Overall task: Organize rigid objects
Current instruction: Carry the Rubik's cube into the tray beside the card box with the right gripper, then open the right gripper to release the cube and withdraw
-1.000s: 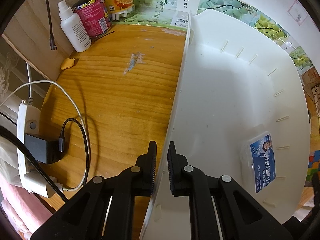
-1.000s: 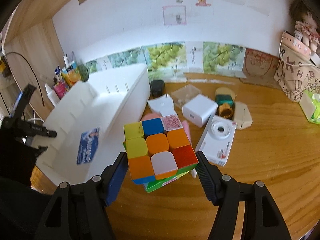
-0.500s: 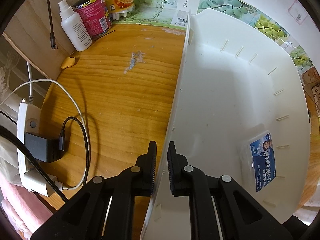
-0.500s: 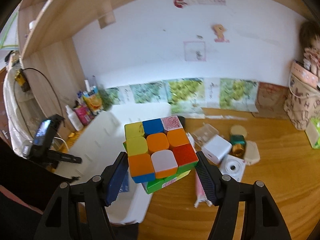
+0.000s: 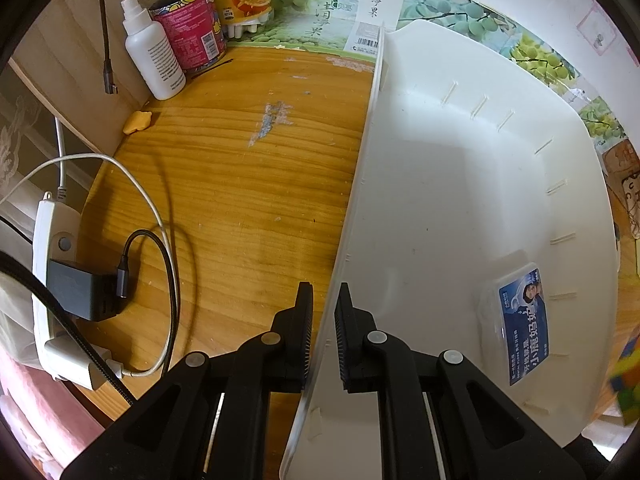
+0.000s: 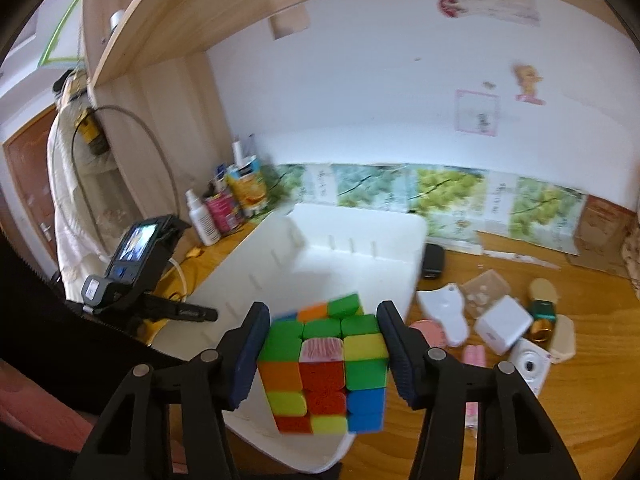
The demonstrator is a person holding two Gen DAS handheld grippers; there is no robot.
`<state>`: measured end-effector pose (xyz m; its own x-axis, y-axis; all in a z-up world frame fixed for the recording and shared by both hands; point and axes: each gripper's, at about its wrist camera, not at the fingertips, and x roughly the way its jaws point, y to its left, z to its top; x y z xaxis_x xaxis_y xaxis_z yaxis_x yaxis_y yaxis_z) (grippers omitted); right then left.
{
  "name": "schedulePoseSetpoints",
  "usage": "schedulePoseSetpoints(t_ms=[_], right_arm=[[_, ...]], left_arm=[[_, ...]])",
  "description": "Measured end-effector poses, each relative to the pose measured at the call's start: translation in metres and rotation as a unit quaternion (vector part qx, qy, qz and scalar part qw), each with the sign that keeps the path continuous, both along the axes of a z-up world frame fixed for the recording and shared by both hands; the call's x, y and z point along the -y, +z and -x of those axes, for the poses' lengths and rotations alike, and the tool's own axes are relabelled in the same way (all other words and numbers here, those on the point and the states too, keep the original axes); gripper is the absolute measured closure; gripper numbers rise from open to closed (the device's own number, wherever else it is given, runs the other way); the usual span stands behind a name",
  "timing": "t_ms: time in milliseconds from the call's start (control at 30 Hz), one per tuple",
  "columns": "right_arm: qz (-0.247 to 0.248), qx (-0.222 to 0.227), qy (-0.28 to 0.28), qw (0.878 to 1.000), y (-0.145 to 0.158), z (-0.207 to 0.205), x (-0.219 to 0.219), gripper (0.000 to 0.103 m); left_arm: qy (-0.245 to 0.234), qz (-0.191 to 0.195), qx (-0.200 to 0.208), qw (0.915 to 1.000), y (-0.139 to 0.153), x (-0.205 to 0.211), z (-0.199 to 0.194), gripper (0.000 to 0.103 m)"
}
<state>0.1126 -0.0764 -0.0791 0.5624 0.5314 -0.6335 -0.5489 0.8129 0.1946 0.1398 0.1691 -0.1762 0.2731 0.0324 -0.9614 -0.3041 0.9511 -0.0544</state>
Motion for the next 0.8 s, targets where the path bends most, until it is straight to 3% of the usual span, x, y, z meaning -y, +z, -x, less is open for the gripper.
schedulePoseSetpoints(t_ms=[367,800], right_arm=[[-0.002,-0.004,0.037,0.999,-0.002,-0.002,-0.018,0.050],[-0.006,-0.003,-0.007,1.000,-0.002,0.002,-0.013,0.050]], left_arm=[[0.006,0.001,0.000,1.0000,0.001,0.000,-0.001,0.090],[-0.023,-0.013,-0.001,0.9996,0.000,0.003,-0.002,0.090]])
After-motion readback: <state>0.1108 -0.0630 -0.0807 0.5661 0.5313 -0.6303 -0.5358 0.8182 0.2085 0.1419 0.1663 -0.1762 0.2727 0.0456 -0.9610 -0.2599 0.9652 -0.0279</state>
